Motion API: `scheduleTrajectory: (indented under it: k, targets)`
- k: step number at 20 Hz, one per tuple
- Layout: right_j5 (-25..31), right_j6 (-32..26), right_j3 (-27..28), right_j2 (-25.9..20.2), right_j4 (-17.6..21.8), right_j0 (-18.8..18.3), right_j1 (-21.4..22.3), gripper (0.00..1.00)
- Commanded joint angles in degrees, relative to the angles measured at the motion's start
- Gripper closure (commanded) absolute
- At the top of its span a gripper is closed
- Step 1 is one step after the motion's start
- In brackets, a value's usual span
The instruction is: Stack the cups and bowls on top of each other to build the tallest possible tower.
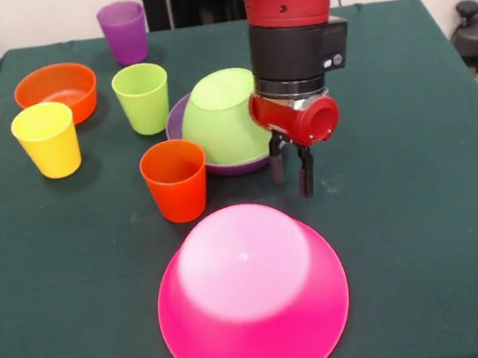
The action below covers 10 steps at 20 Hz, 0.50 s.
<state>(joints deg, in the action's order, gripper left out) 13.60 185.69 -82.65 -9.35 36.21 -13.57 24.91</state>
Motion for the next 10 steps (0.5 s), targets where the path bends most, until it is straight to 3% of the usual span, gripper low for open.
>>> scheduleTrajectory:
  k: [1, 10]
  targets:
    - [9.31, -6.5, -3.69, -5.93, -4.29, -0.54, -3.4, 0.0]
    - [9.62, -9.26, -5.31, -6.32, -5.23, -3.25, -0.4, 0.0]
